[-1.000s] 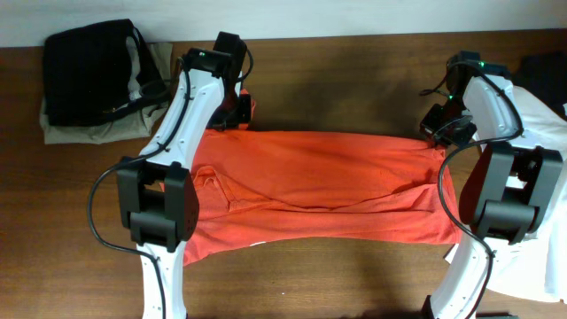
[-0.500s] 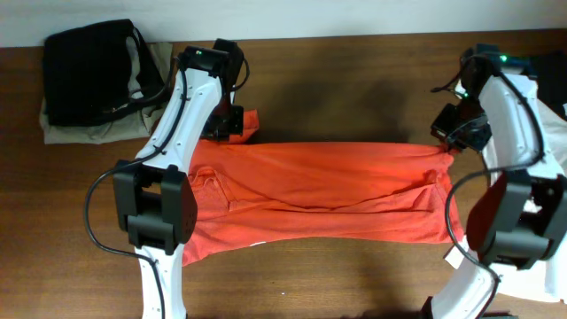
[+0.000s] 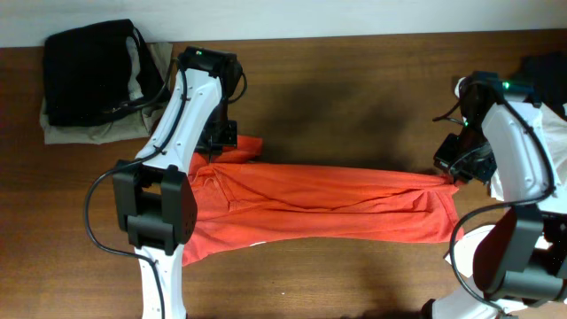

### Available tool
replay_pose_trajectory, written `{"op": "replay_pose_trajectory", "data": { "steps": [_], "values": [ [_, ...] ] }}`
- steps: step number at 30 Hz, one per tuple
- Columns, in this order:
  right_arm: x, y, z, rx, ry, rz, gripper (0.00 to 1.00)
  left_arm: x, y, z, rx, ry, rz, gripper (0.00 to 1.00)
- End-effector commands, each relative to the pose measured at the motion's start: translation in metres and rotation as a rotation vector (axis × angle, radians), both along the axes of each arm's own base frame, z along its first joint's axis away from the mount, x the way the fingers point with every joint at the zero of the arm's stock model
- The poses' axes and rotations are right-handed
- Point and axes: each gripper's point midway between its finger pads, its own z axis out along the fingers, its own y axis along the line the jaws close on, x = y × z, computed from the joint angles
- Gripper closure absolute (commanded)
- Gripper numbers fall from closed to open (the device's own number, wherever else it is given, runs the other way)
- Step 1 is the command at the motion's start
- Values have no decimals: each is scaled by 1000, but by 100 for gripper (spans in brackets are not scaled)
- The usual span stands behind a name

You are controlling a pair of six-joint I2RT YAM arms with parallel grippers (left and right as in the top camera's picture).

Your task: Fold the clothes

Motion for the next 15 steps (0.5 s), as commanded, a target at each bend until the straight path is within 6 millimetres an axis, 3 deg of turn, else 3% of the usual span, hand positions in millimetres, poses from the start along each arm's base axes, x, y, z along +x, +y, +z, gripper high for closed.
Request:
{"op": "replay_pose_trajectory", "data": {
  "steps": [1,4,8,10,11,12,13,15],
  "values": [
    [-10,-9,-3,-63,7,7,96,-12,27,1,141,6,43,99],
    [-13,-8,-11,-62,13,6,96,-20,42,-9,222,31,56,99],
    [-18,-6,-17,-54,34,6,96,-37,45,-33,224,96,61,99],
    [-23,-6,-21,-51,52,8,96,-45,45,-48,219,118,62,86],
    [-25,-5,-23,-50,59,8,83,-48,45,-55,216,128,62,63],
    [-28,-4,-24,-47,72,9,33,-52,46,-60,218,138,59,1],
    [-30,-4,-25,-46,79,10,9,-52,47,-62,217,139,56,1],
    [-31,-4,-26,-41,84,32,1,-49,46,-62,213,124,57,1]
  ]
}}
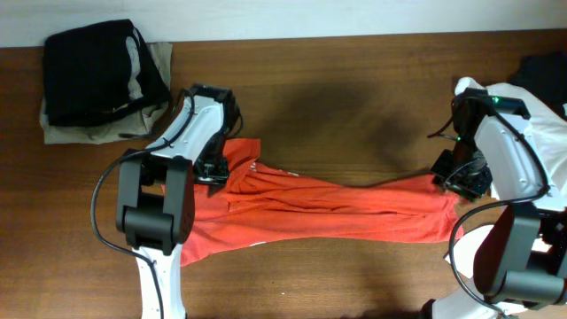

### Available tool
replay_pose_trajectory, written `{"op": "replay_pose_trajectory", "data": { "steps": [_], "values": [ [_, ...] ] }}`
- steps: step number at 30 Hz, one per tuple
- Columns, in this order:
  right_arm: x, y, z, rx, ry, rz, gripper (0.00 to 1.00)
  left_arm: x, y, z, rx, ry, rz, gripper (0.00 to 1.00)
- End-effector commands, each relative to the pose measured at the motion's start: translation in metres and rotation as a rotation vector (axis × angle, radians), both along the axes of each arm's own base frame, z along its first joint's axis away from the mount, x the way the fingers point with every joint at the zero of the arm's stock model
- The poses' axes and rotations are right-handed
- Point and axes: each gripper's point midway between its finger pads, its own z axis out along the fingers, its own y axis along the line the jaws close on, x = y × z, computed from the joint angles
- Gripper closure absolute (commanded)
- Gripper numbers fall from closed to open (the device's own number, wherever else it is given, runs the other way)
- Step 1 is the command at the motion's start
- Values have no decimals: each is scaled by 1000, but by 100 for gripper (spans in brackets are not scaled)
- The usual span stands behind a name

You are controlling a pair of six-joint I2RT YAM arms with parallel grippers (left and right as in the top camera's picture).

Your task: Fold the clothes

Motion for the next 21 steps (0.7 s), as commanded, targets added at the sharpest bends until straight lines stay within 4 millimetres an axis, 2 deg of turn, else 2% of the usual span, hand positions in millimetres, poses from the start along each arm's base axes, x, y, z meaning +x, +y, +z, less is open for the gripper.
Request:
{"op": "replay_pose_trajectory", "data": {
  "steps": [1,4,7,12,14,15,18,21],
  "values": [
    [-5,-5,2,-26,8,17,1,8,4,7,8,-56,-5,1],
    [-4,-5,2,-26,4,17,1,28,-3,18,-19,-132,-15,1],
    [-3,-5,2,-24,-2,16,1,53,-20,36,-90,-217,-50,1],
    [2,0,-1,1,-24,2,1,75,-42,56,-133,-313,-99,0],
    [7,10,-4,59,-49,-9,1,82,-51,56,-146,-346,-117,1],
    [11,15,-7,91,-69,-15,1,86,-61,54,-187,-352,-161,1],
    [18,19,-13,112,-101,-18,1,91,-96,51,-347,-359,-256,1],
    [20,18,-16,109,-114,-16,1,95,-110,50,-377,-380,-287,1]
  ]
}}
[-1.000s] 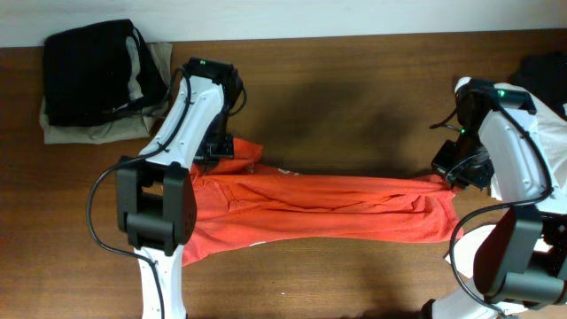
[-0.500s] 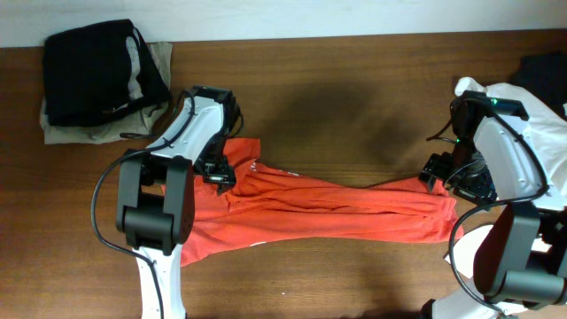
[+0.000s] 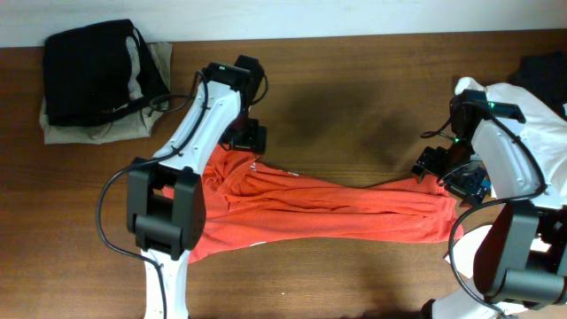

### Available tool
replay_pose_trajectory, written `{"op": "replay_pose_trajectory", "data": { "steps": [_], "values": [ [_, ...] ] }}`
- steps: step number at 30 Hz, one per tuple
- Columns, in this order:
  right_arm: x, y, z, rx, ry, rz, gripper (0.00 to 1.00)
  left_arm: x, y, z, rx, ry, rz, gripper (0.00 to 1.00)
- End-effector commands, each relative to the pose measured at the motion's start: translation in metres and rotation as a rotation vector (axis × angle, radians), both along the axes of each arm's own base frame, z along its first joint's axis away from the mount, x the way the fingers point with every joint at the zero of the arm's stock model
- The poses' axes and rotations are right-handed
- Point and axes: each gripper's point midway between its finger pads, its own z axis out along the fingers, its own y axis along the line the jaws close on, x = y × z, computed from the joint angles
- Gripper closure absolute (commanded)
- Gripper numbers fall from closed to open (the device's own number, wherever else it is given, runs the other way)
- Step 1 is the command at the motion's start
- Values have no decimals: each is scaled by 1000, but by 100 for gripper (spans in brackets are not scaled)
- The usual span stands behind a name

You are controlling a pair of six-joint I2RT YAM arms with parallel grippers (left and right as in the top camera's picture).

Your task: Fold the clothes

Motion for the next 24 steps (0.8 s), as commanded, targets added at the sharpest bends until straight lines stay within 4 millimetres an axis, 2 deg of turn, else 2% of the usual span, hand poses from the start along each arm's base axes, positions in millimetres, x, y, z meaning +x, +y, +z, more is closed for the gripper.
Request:
{"op": "replay_pose_trajectory", "data": {
  "steps": [1,8,12,18,24],
  "values": [
    [1,3,0,16,-20,-13,1,6,-25,17,-92,-52,-102,1],
    [8,2,0,11,-46,-13,1,15,-31,14,-98,-77,-214,1],
    [9,1,-1,11,-50,-12,2,18,-32,12,-101,-88,-221,1],
    [11,1,-1,9,-59,-12,1,16,-31,-5,-98,-80,-219,1],
    [13,1,-1,8,-67,-3,1,22,-30,-16,-97,-108,-217,2]
  ]
}}
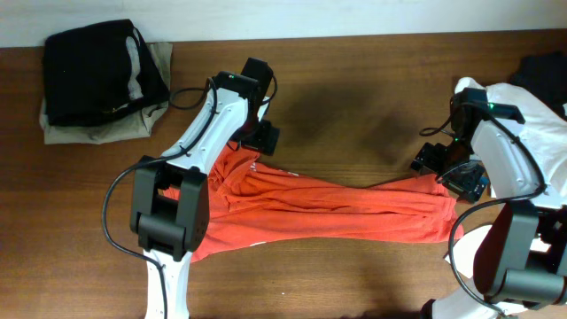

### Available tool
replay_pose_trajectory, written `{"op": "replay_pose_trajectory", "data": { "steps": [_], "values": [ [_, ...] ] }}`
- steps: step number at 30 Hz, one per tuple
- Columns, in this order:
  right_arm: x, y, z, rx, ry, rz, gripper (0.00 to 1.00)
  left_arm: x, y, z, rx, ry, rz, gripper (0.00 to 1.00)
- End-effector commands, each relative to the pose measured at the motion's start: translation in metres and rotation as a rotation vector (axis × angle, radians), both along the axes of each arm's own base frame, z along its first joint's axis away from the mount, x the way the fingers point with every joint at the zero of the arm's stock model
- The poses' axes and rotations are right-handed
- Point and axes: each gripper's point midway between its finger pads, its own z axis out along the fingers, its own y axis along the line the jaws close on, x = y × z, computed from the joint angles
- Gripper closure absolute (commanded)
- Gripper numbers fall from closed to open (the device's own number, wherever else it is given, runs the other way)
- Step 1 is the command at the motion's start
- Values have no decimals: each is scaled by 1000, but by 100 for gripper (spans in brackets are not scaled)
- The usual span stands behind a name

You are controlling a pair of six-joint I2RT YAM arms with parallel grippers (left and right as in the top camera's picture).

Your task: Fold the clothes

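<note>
An orange garment (337, 208) lies folded lengthwise into a long band across the table, wrinkled, running from under my left arm to the right side. My left gripper (268, 139) hovers just past the garment's upper left corner, off the cloth and apparently open. My right gripper (423, 163) sits just above the garment's upper right corner, also clear of the cloth and apparently open. The fingers are small in the overhead view.
A stack of folded clothes, black on beige (97, 75), rests at the back left corner. A dark garment (545, 71) pokes in at the back right edge. Bare brown table (354, 106) stretches behind the orange garment.
My left gripper has shifted a little further right and away from the garment's upper left corner. The right gripper has barely moved. The garment lies as it did.
Both grippers first held the garment's far edge at its left and right corners, stretched out. Then they had brought that edge toward the front, narrowing the band. Afterwards both were off the cloth, which stayed flat, and now they stand slightly further away.
</note>
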Motion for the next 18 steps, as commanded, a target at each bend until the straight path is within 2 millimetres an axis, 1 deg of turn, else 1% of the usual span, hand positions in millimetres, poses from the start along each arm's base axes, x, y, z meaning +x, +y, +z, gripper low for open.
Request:
{"op": "replay_pose_trajectory", "data": {
  "steps": [1,3,5,9,11,14,15,16,17,18],
  "values": [
    [0,0,2,-1,-12,1,1,1,2,2,-7,-18,-10,2],
    [0,0,2,-1,-13,1,1,2,2,2,-6,-22,-10,2],
    [0,0,2,-1,-12,1,1,1,2,0,-4,-17,-11,9],
    [0,0,2,-1,-13,1,1,-1,3,-7,4,6,-11,9],
    [0,-1,2,-2,-13,1,1,-7,5,-14,15,36,-12,10],
    [0,-3,2,-16,-10,2,1,-20,8,-31,36,116,-16,10],
    [0,-4,2,-21,-10,2,1,-26,6,-37,25,153,-16,10],
    [0,-4,2,-24,-10,2,1,-28,4,-38,14,163,-17,10],
    [0,-4,2,-24,-12,2,1,-29,1,-39,-6,170,-33,11],
    [0,-4,2,-24,-12,2,1,-29,-3,-39,-24,173,-57,16]
  ]
}}
